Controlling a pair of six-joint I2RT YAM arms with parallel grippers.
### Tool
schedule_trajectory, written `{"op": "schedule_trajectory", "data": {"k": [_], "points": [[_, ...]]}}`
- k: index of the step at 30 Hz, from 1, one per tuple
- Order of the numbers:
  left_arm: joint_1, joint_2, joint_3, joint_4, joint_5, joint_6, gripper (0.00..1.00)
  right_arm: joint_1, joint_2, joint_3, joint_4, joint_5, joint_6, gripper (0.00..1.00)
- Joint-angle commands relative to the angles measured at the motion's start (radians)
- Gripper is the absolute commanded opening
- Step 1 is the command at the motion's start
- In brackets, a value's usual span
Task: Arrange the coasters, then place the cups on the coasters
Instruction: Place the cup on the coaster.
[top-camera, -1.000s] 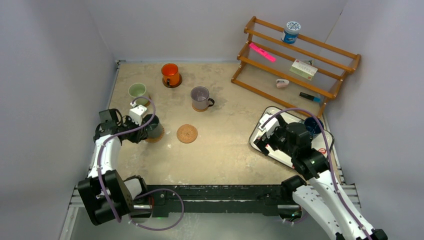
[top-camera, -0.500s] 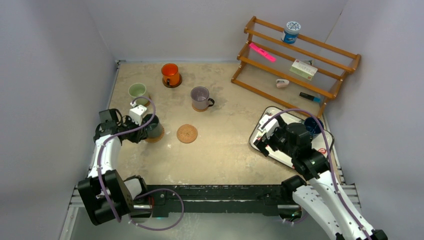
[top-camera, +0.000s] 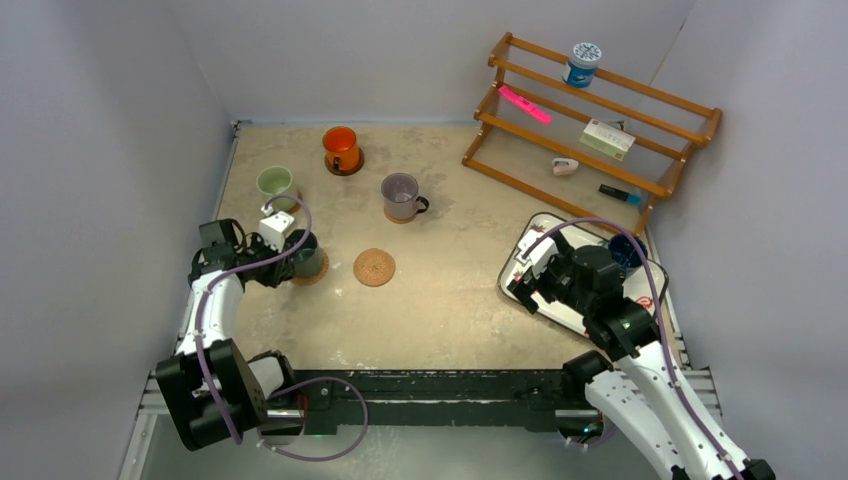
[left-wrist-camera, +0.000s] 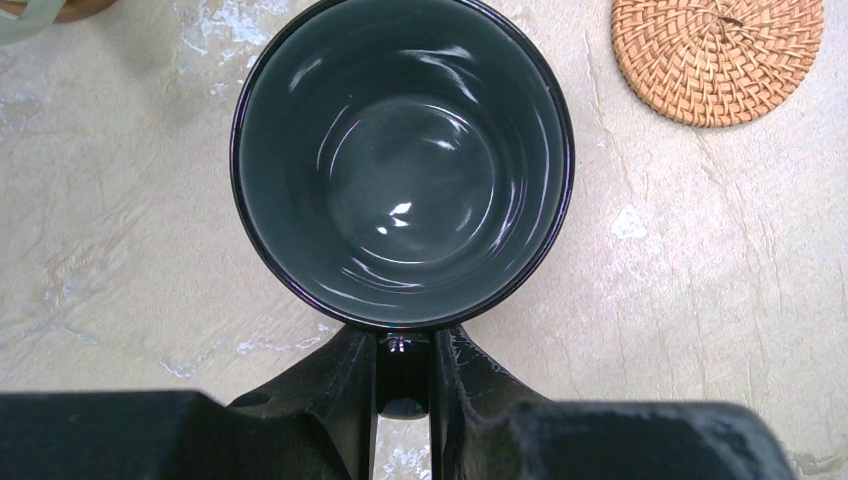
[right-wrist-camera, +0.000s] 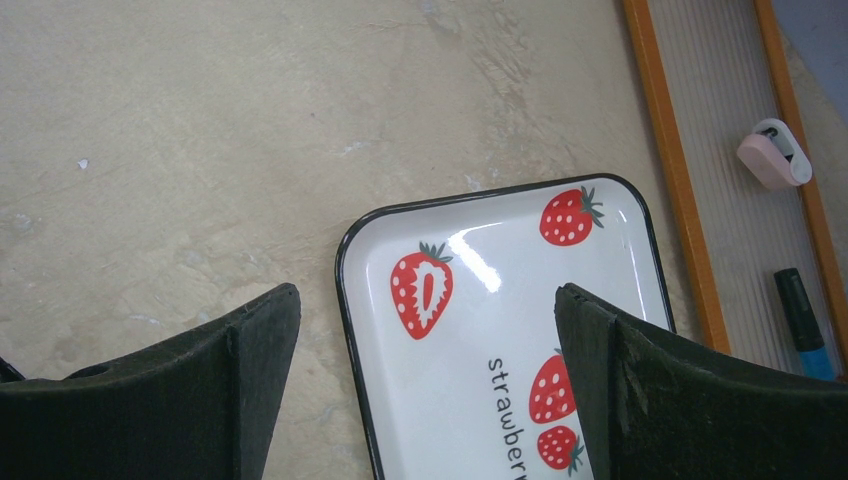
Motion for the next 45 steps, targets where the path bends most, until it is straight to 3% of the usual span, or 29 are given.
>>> {"op": "schedule_trajectory", "data": {"k": [1,31,45], "points": [[0.01,-0.013,0.008,0.065,0.045,0.011,0.0,-0.002,-0.009,-0.01,-0.005,-0.019,-0.007,0.99],[0.01,-0.031,-0.006,0.068,0.034,0.016,0.0,-0.001,-0.013,-0.009,-0.006,-0.023,-0.009,0.99],[0.01,-0.041,-0.01,0.07,0.024,0.012,0.09,-0.001,-0.014,-0.008,-0.007,-0.026,-0.01,0.99]]}}
